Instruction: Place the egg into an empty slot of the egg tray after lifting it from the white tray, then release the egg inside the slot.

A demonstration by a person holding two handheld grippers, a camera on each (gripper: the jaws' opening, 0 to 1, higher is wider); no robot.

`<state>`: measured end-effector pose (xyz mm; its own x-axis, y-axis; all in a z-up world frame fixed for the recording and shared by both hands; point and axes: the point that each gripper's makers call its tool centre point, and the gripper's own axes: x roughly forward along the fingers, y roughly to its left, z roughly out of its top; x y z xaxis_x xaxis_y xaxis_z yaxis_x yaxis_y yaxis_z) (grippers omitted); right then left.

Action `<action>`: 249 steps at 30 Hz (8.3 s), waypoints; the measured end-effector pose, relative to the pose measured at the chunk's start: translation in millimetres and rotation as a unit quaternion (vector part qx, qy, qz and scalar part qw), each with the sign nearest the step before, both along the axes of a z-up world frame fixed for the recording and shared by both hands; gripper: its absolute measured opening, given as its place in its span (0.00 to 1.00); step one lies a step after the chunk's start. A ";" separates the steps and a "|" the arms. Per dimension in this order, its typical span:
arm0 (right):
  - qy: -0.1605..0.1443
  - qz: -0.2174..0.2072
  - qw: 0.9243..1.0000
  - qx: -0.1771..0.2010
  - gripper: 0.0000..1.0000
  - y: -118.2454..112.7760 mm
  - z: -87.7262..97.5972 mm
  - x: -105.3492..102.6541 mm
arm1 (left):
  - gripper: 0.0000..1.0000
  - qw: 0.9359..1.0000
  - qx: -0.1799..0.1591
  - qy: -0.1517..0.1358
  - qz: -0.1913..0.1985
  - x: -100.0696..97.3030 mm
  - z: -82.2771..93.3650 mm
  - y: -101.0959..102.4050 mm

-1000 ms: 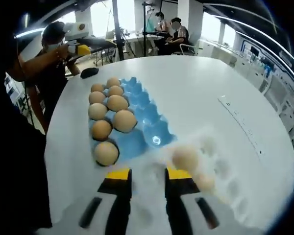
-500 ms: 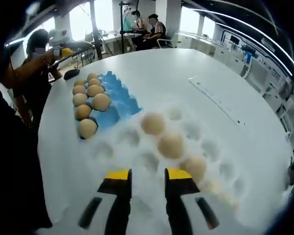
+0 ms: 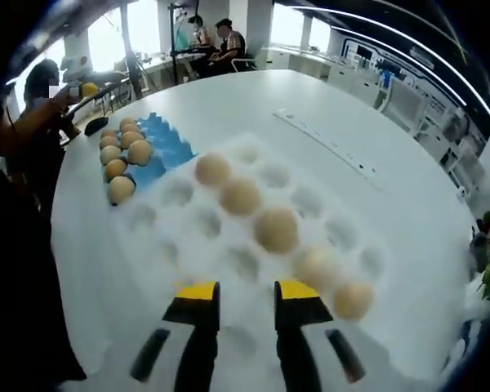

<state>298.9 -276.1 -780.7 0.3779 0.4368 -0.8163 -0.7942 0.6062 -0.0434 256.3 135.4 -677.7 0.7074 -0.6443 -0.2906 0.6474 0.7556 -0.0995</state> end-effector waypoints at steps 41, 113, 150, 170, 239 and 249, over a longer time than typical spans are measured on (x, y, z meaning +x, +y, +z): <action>0.090 -0.063 0.993 -0.048 0.27 -77.5 -16.9 15.4 | 0.57 1.000 0.006 -0.001 0.009 2.8 3.0 0.0; 0.020 0.085 0.996 0.037 0.26 70.3 32.9 -3.4 | 0.56 1.000 0.006 -0.001 0.014 -2.4 1.0 8.6; 0.037 0.189 0.979 0.071 0.27 172.5 18.6 -20.3 | 0.56 1.000 0.007 0.000 0.014 -2.6 2.0 8.6; 0.045 0.241 0.968 0.051 0.27 195.8 -0.3 -27.1 | 0.56 1.000 0.005 0.001 0.016 -4.6 0.6 9.6; -0.030 0.141 0.989 0.029 0.30 143.7 -7.3 43.8 | 0.57 1.000 0.017 0.006 0.007 -2.0 -4.9 6.5; 0.017 0.146 0.988 0.043 0.28 144.2 -12.1 43.9 | 0.56 1.000 0.016 0.006 0.006 -0.8 -4.8 5.3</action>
<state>342.8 -131.9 -792.9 0.1973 0.5916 -0.7817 -0.9362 0.3504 0.0289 255.5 140.6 -682.5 0.7113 -0.6262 -0.3192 0.6370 0.7663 -0.0837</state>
